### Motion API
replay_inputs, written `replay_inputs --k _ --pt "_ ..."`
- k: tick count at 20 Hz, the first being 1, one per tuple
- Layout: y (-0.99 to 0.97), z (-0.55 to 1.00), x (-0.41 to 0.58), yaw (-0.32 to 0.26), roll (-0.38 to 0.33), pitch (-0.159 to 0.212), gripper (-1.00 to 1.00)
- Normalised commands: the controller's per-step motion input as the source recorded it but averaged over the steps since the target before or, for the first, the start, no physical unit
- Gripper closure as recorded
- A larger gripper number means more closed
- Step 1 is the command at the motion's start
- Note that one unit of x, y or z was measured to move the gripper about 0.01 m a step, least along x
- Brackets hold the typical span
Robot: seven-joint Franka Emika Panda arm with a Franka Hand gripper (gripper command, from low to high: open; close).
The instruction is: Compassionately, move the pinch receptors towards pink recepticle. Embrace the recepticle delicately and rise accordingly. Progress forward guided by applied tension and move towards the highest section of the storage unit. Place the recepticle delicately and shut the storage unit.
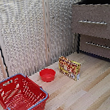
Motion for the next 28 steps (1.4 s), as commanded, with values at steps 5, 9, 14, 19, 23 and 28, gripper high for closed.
replay_inputs --k 5,9,14,19,23,28 --pt "0.37 -0.31 -0.072 0.09 -0.311 0.18 -1.0" --pt "0.53 -0.64 0.0 0.094 -0.241 0.119 -1.0" --pt "0.47 -0.6 0.0 0.105 -0.252 0.13 -1.0" --pt "0.26 -0.37 -0.035 0.128 -0.311 0.166 -1.0" --pt "0.14 -0.22 -0.096 0.133 -0.359 0.168 -1.0" --pt "0.24 -0.23 -0.067 0.096 -0.372 0.154 -1.0"
